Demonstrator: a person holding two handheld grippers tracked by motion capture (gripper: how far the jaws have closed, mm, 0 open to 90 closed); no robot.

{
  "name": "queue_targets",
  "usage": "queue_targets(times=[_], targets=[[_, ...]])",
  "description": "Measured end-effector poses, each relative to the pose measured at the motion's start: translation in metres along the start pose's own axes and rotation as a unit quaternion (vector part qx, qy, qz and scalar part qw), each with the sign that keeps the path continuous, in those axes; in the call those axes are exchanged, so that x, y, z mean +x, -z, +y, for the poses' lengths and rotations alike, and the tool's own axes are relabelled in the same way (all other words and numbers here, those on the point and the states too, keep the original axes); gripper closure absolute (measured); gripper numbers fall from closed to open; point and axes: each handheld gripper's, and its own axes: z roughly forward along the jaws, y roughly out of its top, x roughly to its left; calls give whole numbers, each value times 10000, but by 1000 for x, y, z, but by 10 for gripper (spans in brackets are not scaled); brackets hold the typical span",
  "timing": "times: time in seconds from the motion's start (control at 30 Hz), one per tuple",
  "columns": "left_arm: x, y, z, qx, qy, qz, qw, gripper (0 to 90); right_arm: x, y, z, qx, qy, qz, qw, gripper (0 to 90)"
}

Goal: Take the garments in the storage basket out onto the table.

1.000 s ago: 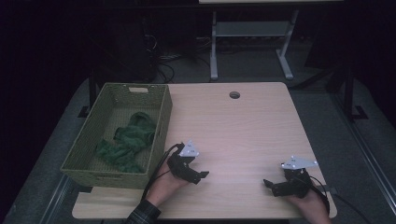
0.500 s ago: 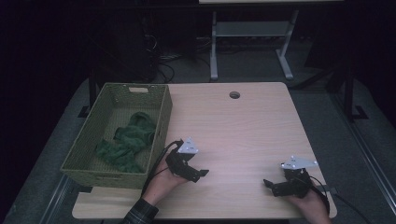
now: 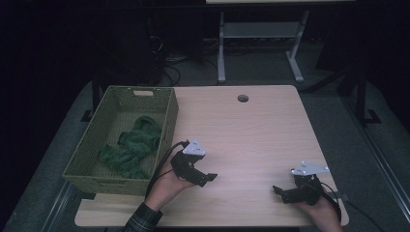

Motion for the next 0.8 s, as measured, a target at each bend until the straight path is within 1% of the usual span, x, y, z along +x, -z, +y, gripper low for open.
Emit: queue_targets(times=[0.03,0.1,0.13,0.17,0.2,0.23,0.27,0.3,0.33,0.43,0.47,0.57,0.6,0.67,0.8], targets=[[-1,0,1,-17,18,-11,10000,147,0,0,0,1,-1,0,10000,29],[-1,2,4,30,-58,-8,10000,147,0,0,0,0,0,0,10000,30],[-1,3,5,33,-45,-13,10000,148,0,0,0,1,-2,0,10000,30],[-1,4,7,57,-96,-18,9999,148,0,0,0,0,0,0,10000,30],[-1,5,8,61,-84,-12,9999,147,0,0,0,0,-1,0,10000,30],[0,6,9,86,-135,-5,9999,148,0,0,0,0,-1,0,10000,30],[0,7,11,89,-144,-2,9999,147,0,0,0,0,-1,1,10000,30],[0,8,12,49,-134,7,9999,147,0,0,0,-1,-1,1,10000,30],[1,10,13,70,-153,9,9999,147,0,0,0,1,-4,1,10000,30],[2,14,18,29,-161,59,9998,148,0,0,0,1,-4,1,10000,30],[3,16,19,39,-209,62,9998,148,0,0,0,0,0,1,10000,30],[4,21,23,7,-192,108,9998,148,0,0,0,-1,2,2,10000,30],[5,23,24,27,-234,118,9997,148,0,0,0,2,-9,2,10000,30],[6,25,26,13,-223,129,9997,148,0,0,0,0,-3,0,10000,30],[9,30,30,13,-271,163,9995,148,0,0,0,-1,-3,-1,10000,30]])
